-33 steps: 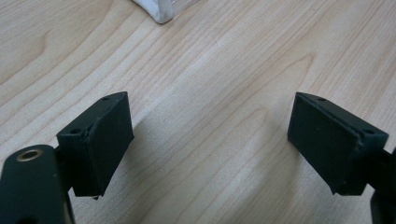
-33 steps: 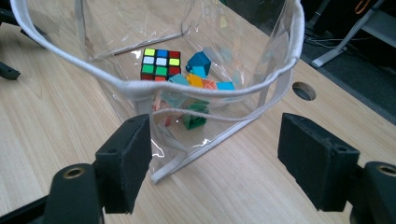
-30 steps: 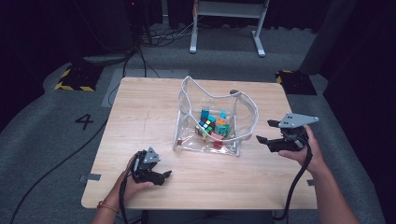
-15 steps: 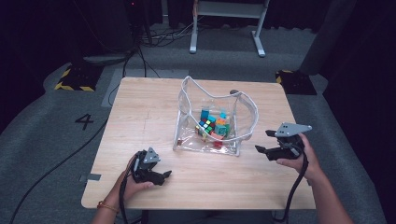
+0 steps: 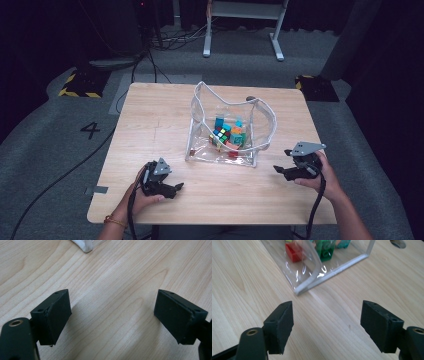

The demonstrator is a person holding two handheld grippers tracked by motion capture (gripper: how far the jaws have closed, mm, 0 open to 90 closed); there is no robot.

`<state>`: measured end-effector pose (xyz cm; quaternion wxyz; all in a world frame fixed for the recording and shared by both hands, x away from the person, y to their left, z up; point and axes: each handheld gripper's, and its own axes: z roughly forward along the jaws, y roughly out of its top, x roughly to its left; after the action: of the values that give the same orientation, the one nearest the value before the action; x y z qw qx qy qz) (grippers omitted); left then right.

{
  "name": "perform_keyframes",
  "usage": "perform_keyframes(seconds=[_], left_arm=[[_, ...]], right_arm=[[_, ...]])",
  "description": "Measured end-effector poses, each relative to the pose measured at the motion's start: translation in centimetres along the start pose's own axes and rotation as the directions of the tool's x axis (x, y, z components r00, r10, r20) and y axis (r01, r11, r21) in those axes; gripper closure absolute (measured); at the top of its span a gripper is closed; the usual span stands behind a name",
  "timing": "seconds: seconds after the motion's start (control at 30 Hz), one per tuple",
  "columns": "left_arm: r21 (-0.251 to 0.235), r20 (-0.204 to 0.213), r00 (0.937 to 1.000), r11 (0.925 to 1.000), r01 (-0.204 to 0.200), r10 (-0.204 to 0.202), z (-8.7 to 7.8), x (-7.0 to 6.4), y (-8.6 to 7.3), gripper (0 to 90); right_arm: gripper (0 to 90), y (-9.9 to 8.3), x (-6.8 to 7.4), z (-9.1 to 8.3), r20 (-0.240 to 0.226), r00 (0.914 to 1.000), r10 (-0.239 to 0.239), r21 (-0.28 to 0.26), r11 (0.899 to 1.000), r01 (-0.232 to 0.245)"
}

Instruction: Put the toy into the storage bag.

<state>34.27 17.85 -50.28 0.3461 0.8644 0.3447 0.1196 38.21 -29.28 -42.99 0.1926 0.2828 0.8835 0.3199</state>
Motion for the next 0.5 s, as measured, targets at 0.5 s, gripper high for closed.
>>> perform_keyframes(seconds=[0.5], left_arm=[[0.0, 0.0, 1.0, 1.0, 0.0, 0.0, 0.0, 0.0, 0.0, 14.2]], right_arm=[[26.6, -3.3, 0.3, 1.0, -0.019, 0.9991, 0.036, 0.028, 0.999, -0.036]])
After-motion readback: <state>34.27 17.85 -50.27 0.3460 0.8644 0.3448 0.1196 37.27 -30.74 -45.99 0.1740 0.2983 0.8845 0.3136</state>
